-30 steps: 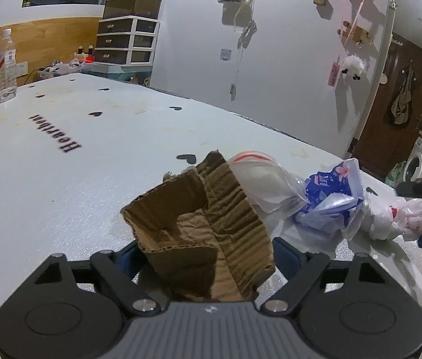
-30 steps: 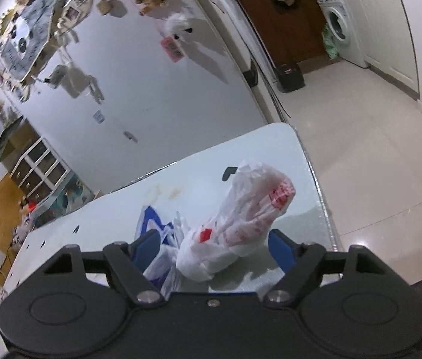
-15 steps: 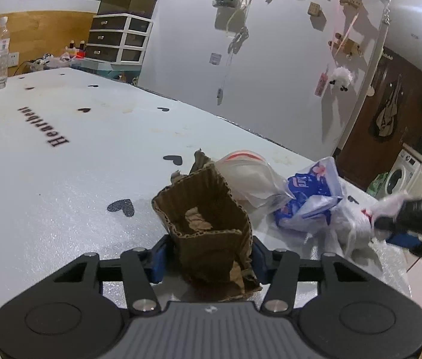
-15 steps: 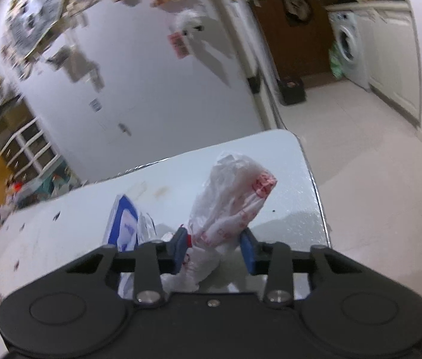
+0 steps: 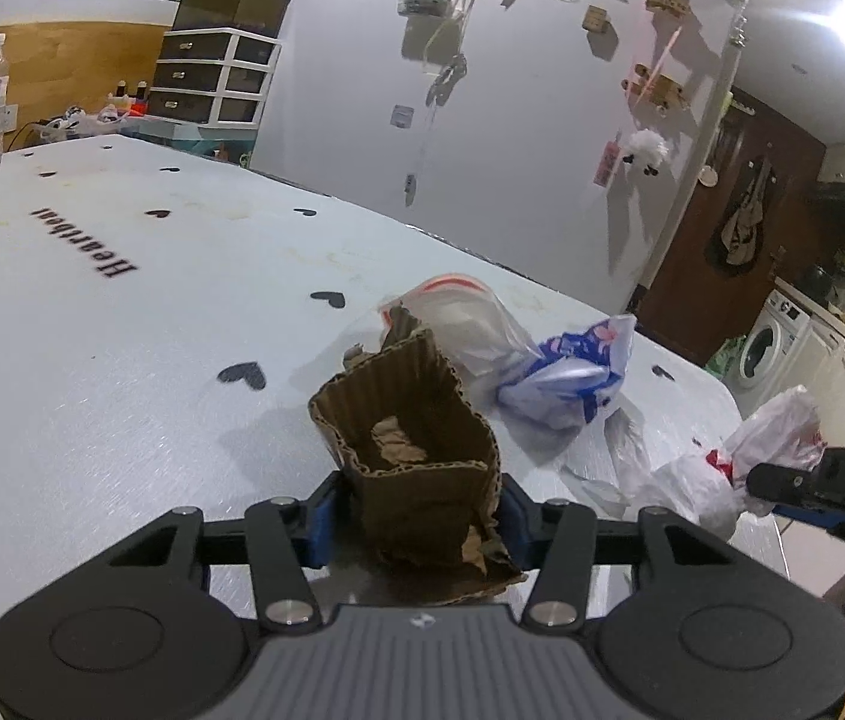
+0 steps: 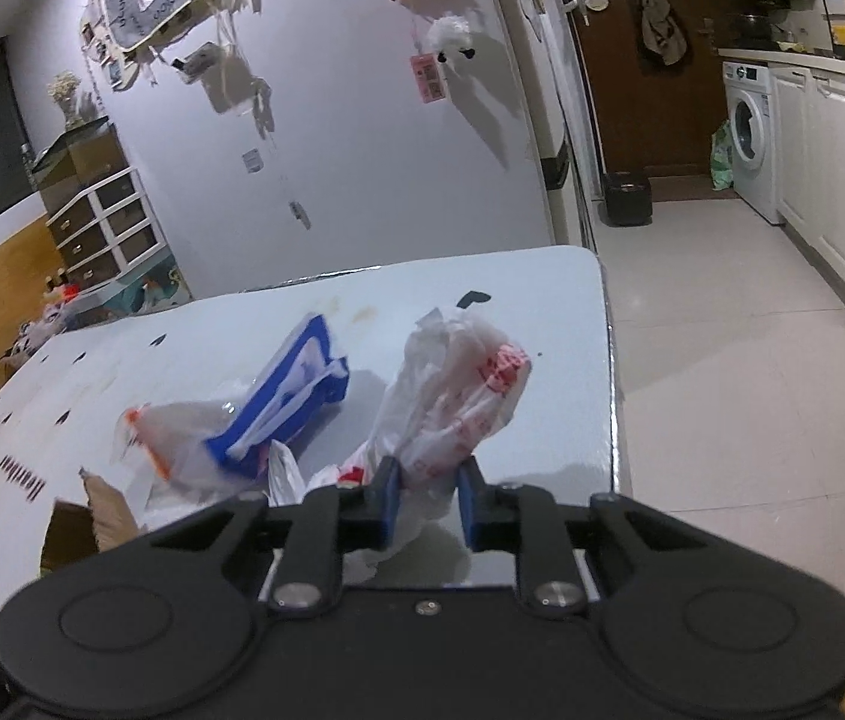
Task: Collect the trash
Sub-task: 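Carry the cardboard box and white bag in both tools over the wastebasket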
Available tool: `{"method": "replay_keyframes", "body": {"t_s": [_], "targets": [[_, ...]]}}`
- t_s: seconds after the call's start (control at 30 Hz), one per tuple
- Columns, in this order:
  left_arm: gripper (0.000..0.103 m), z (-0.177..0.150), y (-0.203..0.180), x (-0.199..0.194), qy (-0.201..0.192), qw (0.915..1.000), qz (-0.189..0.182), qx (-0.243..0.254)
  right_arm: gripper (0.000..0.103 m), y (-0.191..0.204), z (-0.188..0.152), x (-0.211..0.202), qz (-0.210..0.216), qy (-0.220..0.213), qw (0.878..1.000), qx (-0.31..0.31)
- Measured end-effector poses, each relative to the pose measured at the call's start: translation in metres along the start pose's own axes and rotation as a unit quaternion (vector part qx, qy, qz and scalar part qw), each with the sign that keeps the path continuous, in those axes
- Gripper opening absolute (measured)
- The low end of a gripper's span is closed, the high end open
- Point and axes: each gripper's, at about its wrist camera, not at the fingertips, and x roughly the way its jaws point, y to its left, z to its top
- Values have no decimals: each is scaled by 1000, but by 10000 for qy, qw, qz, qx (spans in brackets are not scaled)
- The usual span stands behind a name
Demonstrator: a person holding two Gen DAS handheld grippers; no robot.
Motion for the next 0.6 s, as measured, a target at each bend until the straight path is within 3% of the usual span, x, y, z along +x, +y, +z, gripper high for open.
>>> {"method": "replay_keyframes", "body": {"t_s": [0.6], "targets": [[52, 3, 3, -84, -88, 9961, -92, 875, 19, 0, -37, -87, 75, -104, 9992, -392]]}}
